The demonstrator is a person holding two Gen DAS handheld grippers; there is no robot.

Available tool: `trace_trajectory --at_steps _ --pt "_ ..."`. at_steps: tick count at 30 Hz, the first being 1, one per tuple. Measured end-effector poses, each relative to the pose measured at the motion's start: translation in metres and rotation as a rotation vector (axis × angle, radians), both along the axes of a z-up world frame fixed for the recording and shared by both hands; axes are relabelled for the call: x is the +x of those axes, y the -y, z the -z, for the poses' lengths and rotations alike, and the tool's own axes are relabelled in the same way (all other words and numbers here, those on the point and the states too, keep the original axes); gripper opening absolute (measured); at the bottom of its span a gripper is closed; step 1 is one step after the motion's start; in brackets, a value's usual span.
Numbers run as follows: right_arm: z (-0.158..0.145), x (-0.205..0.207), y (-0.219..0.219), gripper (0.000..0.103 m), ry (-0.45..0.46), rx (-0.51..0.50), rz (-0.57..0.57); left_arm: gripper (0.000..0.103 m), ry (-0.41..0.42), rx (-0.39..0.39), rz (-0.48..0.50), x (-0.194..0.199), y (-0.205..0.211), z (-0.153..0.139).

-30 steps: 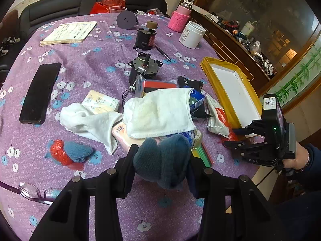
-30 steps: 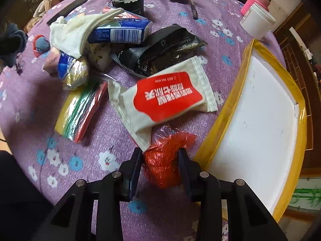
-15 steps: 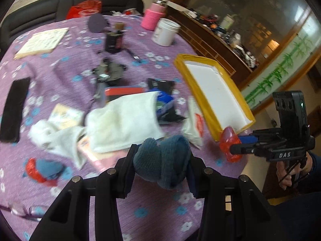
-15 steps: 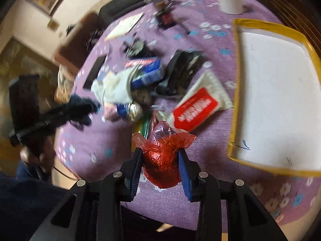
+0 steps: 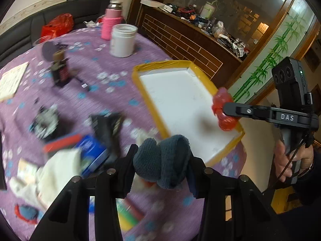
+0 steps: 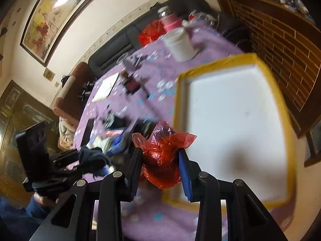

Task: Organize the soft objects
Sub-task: 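Lower the sock and red bag into the tray and open both tools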

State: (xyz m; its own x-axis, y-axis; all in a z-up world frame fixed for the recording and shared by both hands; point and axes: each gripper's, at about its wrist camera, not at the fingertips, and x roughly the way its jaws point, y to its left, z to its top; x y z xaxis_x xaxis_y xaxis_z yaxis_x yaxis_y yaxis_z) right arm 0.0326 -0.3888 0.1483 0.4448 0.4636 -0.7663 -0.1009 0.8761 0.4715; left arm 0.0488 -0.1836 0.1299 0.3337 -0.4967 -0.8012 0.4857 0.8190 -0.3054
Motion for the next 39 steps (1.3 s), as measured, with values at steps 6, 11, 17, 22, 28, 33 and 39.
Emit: trace_trajectory --at_steps 6,11,17,22,28,33,39 --pt "0.009 0.049 0.051 0.038 -0.024 -0.024 0.051 0.042 -0.01 0.006 -0.008 0.05 0.079 0.008" --pt "0.022 0.093 0.077 0.038 -0.026 -0.037 0.059 0.042 -0.019 0.046 -0.026 0.097 0.133 0.038" --pt "0.045 0.142 0.097 0.038 -0.062 -0.078 0.066 0.042 -0.038 0.132 -0.08 0.145 0.159 0.076" --pt "0.065 0.17 0.098 0.038 -0.077 -0.102 0.052 0.042 -0.051 0.159 -0.128 0.172 0.167 0.094" --pt "0.087 0.187 0.101 0.04 -0.126 -0.087 0.059 0.047 -0.019 0.2 -0.162 0.18 0.17 0.098" --pt "0.091 0.192 0.102 0.051 -0.128 -0.101 0.061 0.062 -0.027 0.199 -0.172 0.181 0.171 0.097" --pt "0.082 0.19 0.102 0.054 -0.11 -0.087 0.062 0.062 -0.027 0.199 -0.196 0.174 0.166 0.085"
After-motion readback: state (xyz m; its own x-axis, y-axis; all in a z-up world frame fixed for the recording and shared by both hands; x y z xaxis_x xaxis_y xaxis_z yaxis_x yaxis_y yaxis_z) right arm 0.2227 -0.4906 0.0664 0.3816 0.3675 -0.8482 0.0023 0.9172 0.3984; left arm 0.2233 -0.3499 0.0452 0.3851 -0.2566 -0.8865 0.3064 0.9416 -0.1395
